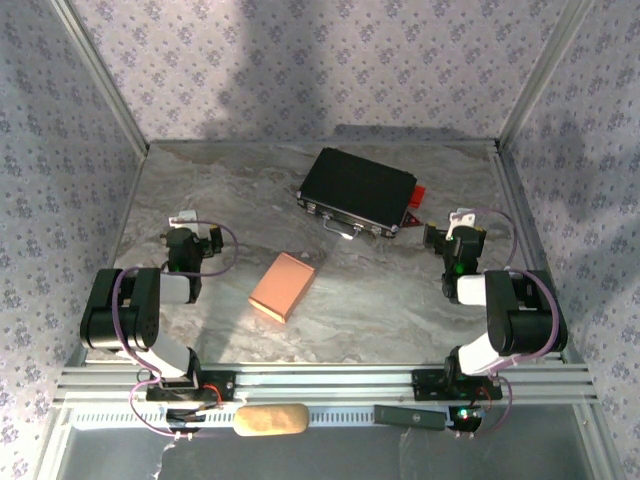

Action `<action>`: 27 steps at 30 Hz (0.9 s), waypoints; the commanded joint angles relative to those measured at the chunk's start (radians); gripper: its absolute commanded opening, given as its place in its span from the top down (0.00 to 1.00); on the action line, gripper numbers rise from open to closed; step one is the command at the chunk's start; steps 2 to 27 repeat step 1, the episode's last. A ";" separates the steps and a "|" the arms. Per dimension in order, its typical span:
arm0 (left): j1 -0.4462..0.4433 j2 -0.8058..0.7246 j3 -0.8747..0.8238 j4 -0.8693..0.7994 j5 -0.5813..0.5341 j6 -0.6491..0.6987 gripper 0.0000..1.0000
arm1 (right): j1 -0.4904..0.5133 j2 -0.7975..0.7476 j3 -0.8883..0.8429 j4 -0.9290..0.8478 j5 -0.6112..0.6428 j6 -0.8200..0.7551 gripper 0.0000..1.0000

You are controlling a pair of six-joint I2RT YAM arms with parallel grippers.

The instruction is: Fold the paper box

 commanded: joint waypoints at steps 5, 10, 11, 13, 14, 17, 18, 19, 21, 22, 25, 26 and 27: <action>0.006 -0.005 0.018 0.007 0.018 -0.013 0.00 | 0.004 0.008 0.002 -0.003 -0.001 0.005 0.01; 0.006 -0.005 0.018 0.007 0.018 -0.013 0.00 | 0.004 0.008 0.002 -0.003 -0.001 0.005 0.01; 0.006 -0.005 0.018 0.007 0.018 -0.013 0.00 | 0.004 0.008 0.002 -0.003 -0.001 0.005 0.01; 0.006 -0.005 0.018 0.007 0.018 -0.013 0.00 | 0.004 0.008 0.002 -0.003 -0.001 0.005 0.01; 0.006 -0.005 0.018 0.007 0.018 -0.013 0.00 | 0.004 0.008 0.002 -0.003 -0.001 0.005 0.01; 0.006 -0.005 0.018 0.007 0.018 -0.013 0.00 | 0.004 0.008 0.002 -0.003 -0.001 0.005 0.01; 0.006 -0.005 0.018 0.007 0.018 -0.013 0.00 | 0.004 0.008 0.002 -0.003 -0.001 0.005 0.01; 0.006 -0.005 0.018 0.007 0.018 -0.013 0.00 | 0.004 0.008 0.002 -0.003 -0.001 0.005 0.01; 0.006 -0.005 0.018 0.007 0.018 -0.013 0.00 | 0.004 0.008 0.002 -0.003 -0.001 0.005 0.01; 0.006 -0.005 0.018 0.007 0.018 -0.013 0.00 | 0.004 0.008 0.002 -0.003 -0.001 0.005 0.01; 0.006 -0.005 0.018 0.007 0.018 -0.013 0.00 | 0.004 0.008 0.002 -0.003 -0.001 0.005 0.01; 0.006 -0.005 0.018 0.007 0.018 -0.013 0.00 | 0.004 0.008 0.002 -0.003 -0.001 0.005 0.01; 0.006 -0.005 0.018 0.007 0.018 -0.013 0.00 | 0.004 0.008 0.002 -0.003 -0.001 0.005 0.01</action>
